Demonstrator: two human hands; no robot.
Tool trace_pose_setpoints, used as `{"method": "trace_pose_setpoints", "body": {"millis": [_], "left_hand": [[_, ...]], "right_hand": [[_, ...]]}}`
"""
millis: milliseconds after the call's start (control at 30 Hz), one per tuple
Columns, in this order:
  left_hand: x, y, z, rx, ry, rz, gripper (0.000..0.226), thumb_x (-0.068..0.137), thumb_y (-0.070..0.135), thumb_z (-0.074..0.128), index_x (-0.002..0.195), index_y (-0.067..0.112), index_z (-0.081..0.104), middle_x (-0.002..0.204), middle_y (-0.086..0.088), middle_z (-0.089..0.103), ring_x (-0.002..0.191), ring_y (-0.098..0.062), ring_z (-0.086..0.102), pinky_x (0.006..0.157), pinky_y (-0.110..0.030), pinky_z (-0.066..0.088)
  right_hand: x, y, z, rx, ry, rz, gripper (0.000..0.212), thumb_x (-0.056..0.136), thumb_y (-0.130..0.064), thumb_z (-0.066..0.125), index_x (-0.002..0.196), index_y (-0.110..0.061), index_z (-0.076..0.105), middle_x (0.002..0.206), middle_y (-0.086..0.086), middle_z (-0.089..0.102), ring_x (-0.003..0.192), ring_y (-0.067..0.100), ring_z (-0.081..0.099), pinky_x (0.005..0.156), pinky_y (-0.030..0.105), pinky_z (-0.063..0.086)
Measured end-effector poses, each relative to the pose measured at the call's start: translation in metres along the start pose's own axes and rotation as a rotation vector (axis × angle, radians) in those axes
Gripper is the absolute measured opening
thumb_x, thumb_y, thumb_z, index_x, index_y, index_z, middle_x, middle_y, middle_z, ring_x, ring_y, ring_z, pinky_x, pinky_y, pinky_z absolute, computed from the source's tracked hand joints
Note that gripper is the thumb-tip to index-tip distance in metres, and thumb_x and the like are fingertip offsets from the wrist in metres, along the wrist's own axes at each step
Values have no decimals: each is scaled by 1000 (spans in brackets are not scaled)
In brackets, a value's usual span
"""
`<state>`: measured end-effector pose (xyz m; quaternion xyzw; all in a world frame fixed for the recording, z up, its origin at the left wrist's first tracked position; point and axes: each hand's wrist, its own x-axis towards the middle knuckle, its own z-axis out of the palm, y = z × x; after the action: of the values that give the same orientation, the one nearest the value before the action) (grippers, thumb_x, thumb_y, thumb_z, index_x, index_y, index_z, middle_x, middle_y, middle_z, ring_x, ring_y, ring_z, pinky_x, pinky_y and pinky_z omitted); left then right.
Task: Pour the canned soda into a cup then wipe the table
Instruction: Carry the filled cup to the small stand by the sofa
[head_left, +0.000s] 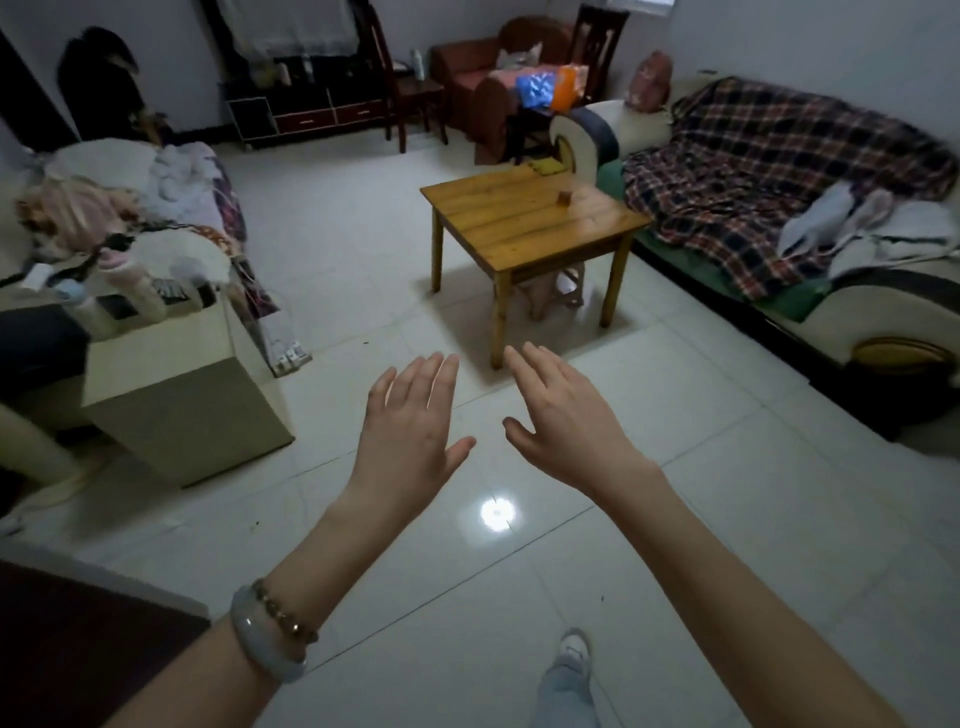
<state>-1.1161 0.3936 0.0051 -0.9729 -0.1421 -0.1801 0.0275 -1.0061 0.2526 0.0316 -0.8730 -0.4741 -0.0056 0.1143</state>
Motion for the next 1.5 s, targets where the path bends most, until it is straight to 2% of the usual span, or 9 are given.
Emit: {"method": "trace_pose_setpoints", "body": {"millis": [200, 367, 567, 900, 1300, 1500], "left_hand": [[97, 70, 51, -55, -16, 39, 86, 67, 41, 80, 135, 2, 44, 131, -16, 56, 121, -32, 53, 102, -47, 37], [172, 118, 90, -92, -30, 35, 85, 69, 42, 78, 136, 3, 44, 132, -15, 55, 122, -31, 52, 104, -45, 36], [245, 161, 125, -111, -47, 63, 86, 69, 40, 79, 138, 3, 42, 134, -15, 53, 124, -31, 51, 104, -45, 35], [375, 189, 185, -106, -89, 121, 86, 75, 40, 74, 142, 4, 35, 141, -14, 47, 131, -30, 43, 110, -43, 27], [581, 186, 257, -122, -24, 108, 83, 70, 37, 79, 137, 3, 43, 135, -15, 52, 127, -30, 49, 107, -46, 31], [658, 189, 283, -126, -27, 108, 84, 68, 37, 81, 135, 1, 44, 132, -18, 54, 124, -33, 51, 106, -48, 33]], "right_hand": [[27, 113, -10, -29, -24, 99, 70, 94, -34, 48, 150, -13, 11, 156, 11, 19, 144, 24, 15, 116, 34, 14], [47, 202, -23, -65, -37, 151, 70, 96, -35, 45, 150, -15, 6, 157, 8, 14, 145, 22, 10, 117, 31, 9], [76, 282, -28, -55, -33, 207, 70, 96, -34, 45, 150, -15, 6, 158, 8, 12, 145, 22, 9, 116, 31, 9], [155, 391, -23, -33, -6, 268, 69, 95, -32, 47, 150, -15, 8, 157, 10, 13, 145, 23, 9, 116, 32, 9], [324, 522, -28, -27, 38, 255, 68, 91, -24, 52, 149, -12, 19, 155, 14, 19, 145, 26, 15, 116, 36, 15], [387, 578, -33, -3, 49, 246, 68, 92, -28, 51, 149, -14, 17, 156, 12, 16, 145, 24, 11, 116, 33, 12]]}}
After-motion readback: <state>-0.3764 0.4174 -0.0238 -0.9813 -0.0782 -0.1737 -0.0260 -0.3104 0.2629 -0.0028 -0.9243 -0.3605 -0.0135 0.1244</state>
